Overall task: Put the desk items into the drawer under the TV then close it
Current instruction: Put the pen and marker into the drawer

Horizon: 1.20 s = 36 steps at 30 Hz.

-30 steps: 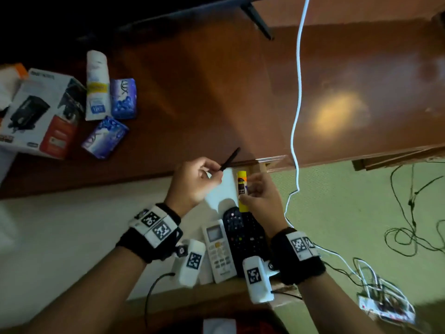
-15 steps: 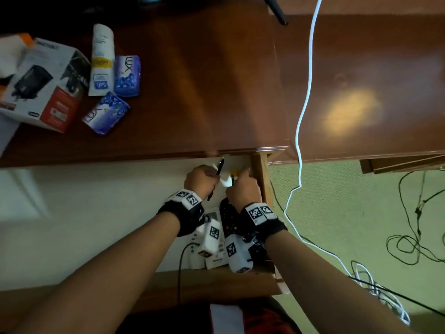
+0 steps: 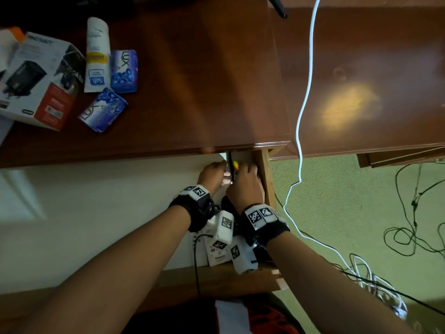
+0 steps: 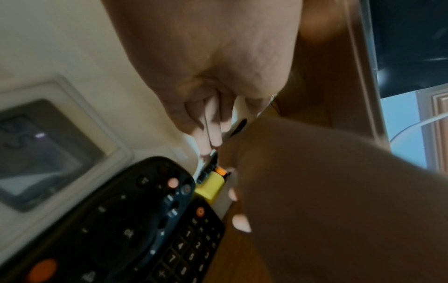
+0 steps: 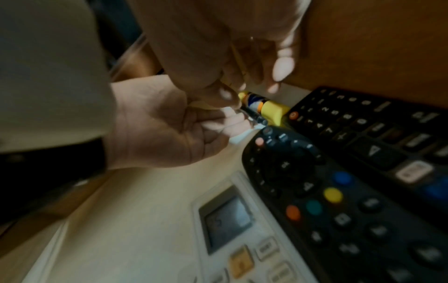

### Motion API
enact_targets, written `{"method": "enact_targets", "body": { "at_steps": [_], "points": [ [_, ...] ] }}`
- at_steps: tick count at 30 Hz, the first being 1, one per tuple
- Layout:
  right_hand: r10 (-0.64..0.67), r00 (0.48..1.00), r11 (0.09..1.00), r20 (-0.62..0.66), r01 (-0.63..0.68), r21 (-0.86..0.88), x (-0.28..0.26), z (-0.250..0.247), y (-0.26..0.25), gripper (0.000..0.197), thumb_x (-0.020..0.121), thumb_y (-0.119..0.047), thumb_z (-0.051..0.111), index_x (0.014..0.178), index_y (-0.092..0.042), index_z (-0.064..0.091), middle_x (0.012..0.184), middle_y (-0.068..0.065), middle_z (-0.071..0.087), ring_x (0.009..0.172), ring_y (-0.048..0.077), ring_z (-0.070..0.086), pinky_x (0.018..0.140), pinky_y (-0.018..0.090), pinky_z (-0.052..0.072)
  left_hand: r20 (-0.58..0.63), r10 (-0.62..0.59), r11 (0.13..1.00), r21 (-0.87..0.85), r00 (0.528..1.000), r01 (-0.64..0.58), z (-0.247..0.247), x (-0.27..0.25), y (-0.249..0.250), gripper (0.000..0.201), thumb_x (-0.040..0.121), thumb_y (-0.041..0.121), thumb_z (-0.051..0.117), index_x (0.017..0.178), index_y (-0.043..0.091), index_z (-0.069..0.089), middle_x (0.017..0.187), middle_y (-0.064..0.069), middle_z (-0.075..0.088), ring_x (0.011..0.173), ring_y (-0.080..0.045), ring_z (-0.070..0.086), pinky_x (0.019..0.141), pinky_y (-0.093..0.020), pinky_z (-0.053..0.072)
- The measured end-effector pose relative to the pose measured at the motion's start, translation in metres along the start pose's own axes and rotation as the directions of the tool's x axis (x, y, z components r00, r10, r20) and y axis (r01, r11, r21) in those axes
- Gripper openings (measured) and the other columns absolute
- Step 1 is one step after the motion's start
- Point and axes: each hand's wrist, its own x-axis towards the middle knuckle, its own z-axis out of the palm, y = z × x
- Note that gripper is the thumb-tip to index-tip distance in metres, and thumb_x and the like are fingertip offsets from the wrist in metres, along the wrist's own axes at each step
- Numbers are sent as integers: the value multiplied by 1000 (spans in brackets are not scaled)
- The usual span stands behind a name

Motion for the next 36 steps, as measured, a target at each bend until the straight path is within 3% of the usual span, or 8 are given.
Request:
{"method": "enact_targets", "body": {
  "at_steps": [4,8,12,15,18,21,26,36],
  "points": [
    [-232,969,963,89,242,-120,-12,10,10,39,80,-7,47,118,-1,54,137,13,41,117,38,41,91,43,43,-35,21,998,-59,999,-23,-4,-8,-1,28,95,38,46,81,21,64,80,2,66,65,-11,61,66,-26,42],
    [-188,973,962,135,210,-172,-16,11,17,39,85,-14,46,119,2,53,138,14,43,128,34,33,97,41,40,52,-20,983,-179,998,29,-6,-14,-5,33,98,41,39,103,17,60,93,3,64,83,-12,60,71,-26,39],
    [-106,986,985,128,122,-120,-18,5,11,43,83,-17,49,122,1,49,137,16,40,129,34,33,97,40,40,179,-70,940,-317,981,125,-1,-13,-5,30,97,47,39,93,22,57,85,4,53,64,-7,49,55,-19,35],
    [-99,985,989,142,113,-94,-14,0,8,45,83,-16,51,124,2,49,134,19,43,126,36,38,99,40,39,237,-104,916,-356,966,186,8,-12,1,35,97,46,39,105,17,56,106,-9,61,65,-10,61,42,-14,40],
    [-88,983,992,160,101,-70,-9,-3,11,36,83,-15,49,113,3,57,122,24,52,114,37,49,95,37,40,272,-112,910,-359,956,209,14,-11,3,35,96,49,40,98,19,59,109,-10,63,109,-27,57,76,-29,51],
    [-98,983,994,157,105,-41,-9,-3,15,30,82,-15,47,104,0,61,114,21,58,106,34,51,90,35,42,314,-105,887,-399,944,232,12,-10,2,39,94,53,41,100,19,60,122,-15,60,123,-31,52,103,-39,41],
    [-101,983,995,151,99,25,-10,-9,16,35,83,-14,51,116,-1,53,120,21,51,110,38,52,90,35,42,262,-83,906,-382,961,183,8,-21,5,39,97,48,40,108,14,55,105,-12,62,84,-19,61,62,-24,52],
    [-252,956,967,148,242,84,-18,-22,17,34,87,-25,54,112,-4,59,108,15,63,100,32,59,72,27,42,-50,67,987,147,996,-59,-60,-92,-22,25,96,26,50,108,12,66,106,-6,71,85,-16,66,68,-18,47]
  ]
}}
